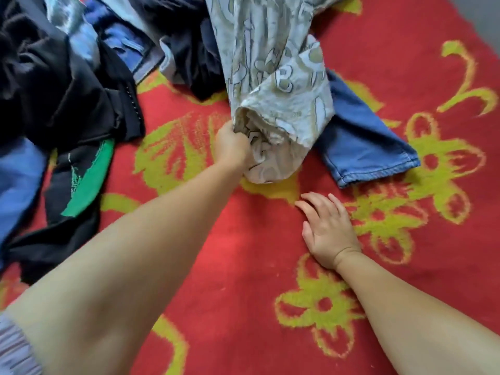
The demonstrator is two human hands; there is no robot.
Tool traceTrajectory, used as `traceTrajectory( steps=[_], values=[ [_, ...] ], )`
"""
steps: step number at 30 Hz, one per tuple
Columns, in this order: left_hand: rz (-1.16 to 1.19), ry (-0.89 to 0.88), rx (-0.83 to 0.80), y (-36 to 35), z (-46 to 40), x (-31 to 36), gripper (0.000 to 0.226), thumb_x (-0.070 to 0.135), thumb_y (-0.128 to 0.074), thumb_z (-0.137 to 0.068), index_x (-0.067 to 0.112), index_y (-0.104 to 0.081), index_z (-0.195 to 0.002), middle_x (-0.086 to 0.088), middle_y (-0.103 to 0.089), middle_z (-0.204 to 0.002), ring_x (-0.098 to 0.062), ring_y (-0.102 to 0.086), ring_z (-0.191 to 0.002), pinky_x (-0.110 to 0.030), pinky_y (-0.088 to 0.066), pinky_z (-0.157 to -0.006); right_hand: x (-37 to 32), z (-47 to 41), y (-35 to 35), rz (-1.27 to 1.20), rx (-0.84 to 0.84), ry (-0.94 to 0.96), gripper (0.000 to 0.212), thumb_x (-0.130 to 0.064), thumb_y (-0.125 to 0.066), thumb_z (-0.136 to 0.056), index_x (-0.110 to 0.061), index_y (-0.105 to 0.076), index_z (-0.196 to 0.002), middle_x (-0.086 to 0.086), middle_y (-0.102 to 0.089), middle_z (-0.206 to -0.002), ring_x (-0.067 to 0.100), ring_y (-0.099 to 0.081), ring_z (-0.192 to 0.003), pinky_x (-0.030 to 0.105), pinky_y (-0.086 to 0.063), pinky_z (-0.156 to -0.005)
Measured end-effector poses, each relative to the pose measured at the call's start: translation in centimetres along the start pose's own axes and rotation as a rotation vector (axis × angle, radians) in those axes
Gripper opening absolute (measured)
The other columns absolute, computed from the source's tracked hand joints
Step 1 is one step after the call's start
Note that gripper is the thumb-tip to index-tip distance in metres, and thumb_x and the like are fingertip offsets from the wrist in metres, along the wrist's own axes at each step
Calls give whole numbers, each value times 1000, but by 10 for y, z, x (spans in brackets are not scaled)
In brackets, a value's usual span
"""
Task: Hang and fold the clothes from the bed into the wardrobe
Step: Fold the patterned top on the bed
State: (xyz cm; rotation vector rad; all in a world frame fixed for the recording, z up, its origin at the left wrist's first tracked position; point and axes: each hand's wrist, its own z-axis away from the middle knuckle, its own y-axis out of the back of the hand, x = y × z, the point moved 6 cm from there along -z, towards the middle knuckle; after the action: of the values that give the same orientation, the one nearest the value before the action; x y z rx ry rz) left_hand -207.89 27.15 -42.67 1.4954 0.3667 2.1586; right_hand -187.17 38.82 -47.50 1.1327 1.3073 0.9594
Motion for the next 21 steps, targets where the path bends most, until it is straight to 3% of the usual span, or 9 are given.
traceTrajectory(
  steps=[3, 6, 9, 11, 13, 16, 19, 21],
  values=[
    [-61, -49, 49, 70, 21, -19, 31, 1, -39, -82, 24, -60, -86, 11, -57, -71, -9, -51, -67, -22, -38, -55, -6, 1, 4, 18, -63, -37, 49, -26, -33, -88, -10, -58, -127, 8, -55, -132, 21, -41, -129, 42, -18, -114],
    [-36, -135, 1, 114, 57, -12, 29, 4, -44, -86, 20, -68, -95, 6, -65, -79, -12, -56, -72, -22, -44, -62, -16, 4, 6, 51, -287, -241, 50, -22, -39, -94, -15, -40, -143, 3, -37, -150, 19, -28, -142, 42, -13, -119],
    [49, -152, -49, 150, 109, 9, 21, 14, -50, -86, 21, -69, -86, 3, -64, -73, -11, -52, -62, -20, -41, -50, -51, 0, 32, -253, -461, -480, 63, -23, -48, -96, -15, -20, -151, 10, -28, -155, 24, -25, -143, 40, -22, -116],
    [46, -203, -81, 180, 143, 33, 23, 23, -47, -79, 22, -69, -83, 4, -68, -73, -6, -55, -63, -16, -43, -53, -91, -19, 71, -509, -428, -500, 76, -25, -54, -95, -17, -7, -153, 16, -25, -154, 28, -28, -142, 40, -28, -113],
    [38, -255, -145, 211, 175, 58, 25, 24, -47, -79, 17, -71, -84, 3, -71, -76, -9, -61, -70, -19, -47, -62, -132, -45, 122, -576, -319, -426, 88, -23, -61, -91, -23, 1, -153, 14, -21, -155, 29, -25, -142, 40, -27, -114],
    [14, -345, -181, 268, 219, 89, 25, 14, -49, -83, 19, -74, -81, 12, -70, -74, -5, -60, -73, -19, -47, -66, -191, -75, 195, -566, -233, -279, 85, -15, -64, -86, -22, -13, -153, 13, -24, -152, 29, -27, -140, 36, -25, -114],
    [82, -371, -194, 327, 256, 111, 34, 4, -51, -88, 25, -74, -73, 9, -67, -71, -5, -57, -68, -26, -45, -62, -243, -84, 250, -323, -293, -36, 36, -19, -55, -92, -9, -56, -127, 15, -45, -138, 30, -40, -130, 35, -36, -105],
    [94, -369, -170, 364, 273, 125, 29, 2, -49, -91, 11, -73, -79, 0, -66, -72, -12, -57, -68, -27, -43, -62, -271, -80, 284, -332, -308, 56, 25, -15, -50, -94, -10, -65, -112, 11, -61, -118, 28, -55, -111, 31, -44, -88]
  ],
)
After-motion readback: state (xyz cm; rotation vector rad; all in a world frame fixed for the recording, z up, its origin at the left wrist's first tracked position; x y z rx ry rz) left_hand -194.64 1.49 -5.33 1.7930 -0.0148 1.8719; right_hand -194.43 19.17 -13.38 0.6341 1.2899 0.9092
